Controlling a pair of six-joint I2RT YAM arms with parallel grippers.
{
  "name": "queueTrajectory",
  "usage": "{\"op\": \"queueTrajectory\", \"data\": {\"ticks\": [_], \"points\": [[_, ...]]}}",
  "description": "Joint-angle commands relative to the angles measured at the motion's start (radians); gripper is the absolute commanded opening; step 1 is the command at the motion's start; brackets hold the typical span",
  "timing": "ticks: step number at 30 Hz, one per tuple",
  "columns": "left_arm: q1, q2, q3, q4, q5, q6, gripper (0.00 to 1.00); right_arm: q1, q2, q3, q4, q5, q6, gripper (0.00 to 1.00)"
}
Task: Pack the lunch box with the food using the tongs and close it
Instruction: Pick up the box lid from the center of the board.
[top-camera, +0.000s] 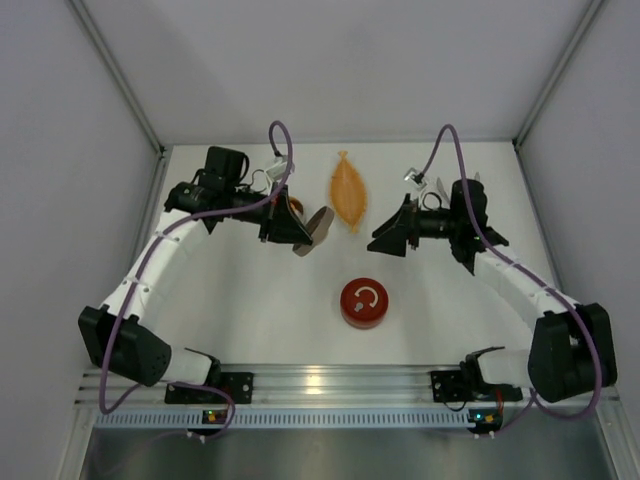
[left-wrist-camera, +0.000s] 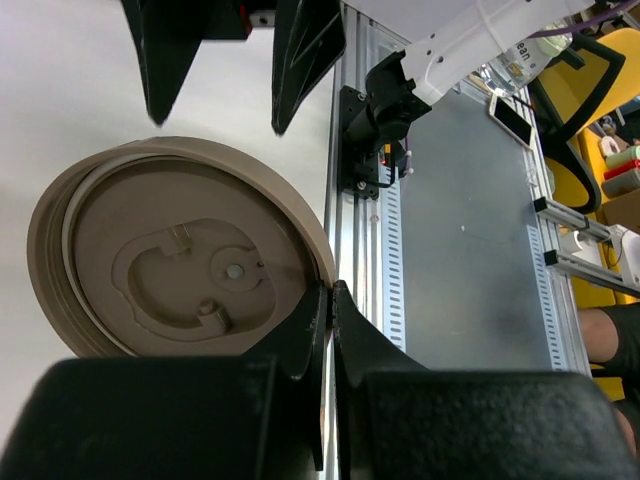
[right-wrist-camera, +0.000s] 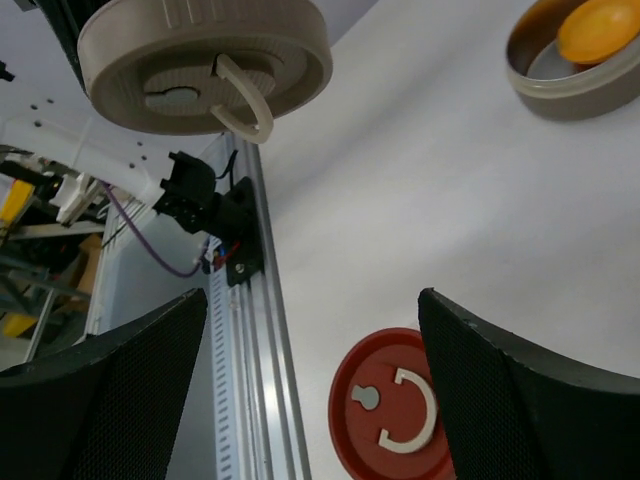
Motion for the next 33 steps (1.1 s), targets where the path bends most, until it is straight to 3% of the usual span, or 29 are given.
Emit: {"op": "queueTrajectory", "data": {"ticks": [1, 9, 10, 14, 26, 31, 33], "points": [[0.0, -0.05, 0.016, 0.039, 0.06, 0.019, 0.0, 0.092, 0.057, -0.019, 0.379, -0.038, 0.174, 0.84], [-0.012, -0.077, 0.014, -0.012, 0.048, 0.076, 0.0, 0.193, 0.264, -0.016, 0.934, -0.012, 0.549, 0.65], [-0.014, -0.084, 0.013, -0.012, 0.045, 0.079, 0.0, 0.196, 0.287, -0.013, 1.07, -0.011, 0.6, 0.63], [-0.02, -0.094, 0.005, -0.012, 0.037, 0.08, 0.0, 0.211, 0.389, 0.031, 1.329, -0.014, 0.842, 0.6], [-0.035, -0.097, -0.01, 0.014, 0.034, 0.048, 0.0, 0.285, 0.416, 0.074, 1.407, -0.031, 0.883, 0.64], [-0.046, -0.099, -0.018, 0.036, 0.036, 0.03, 0.0, 0.304, 0.393, 0.08, 1.322, -0.037, 0.818, 0.61], [-0.051, -0.099, -0.019, 0.04, 0.034, 0.022, 0.0, 0.307, 0.393, 0.088, 1.311, -0.037, 0.798, 0.55]]}}
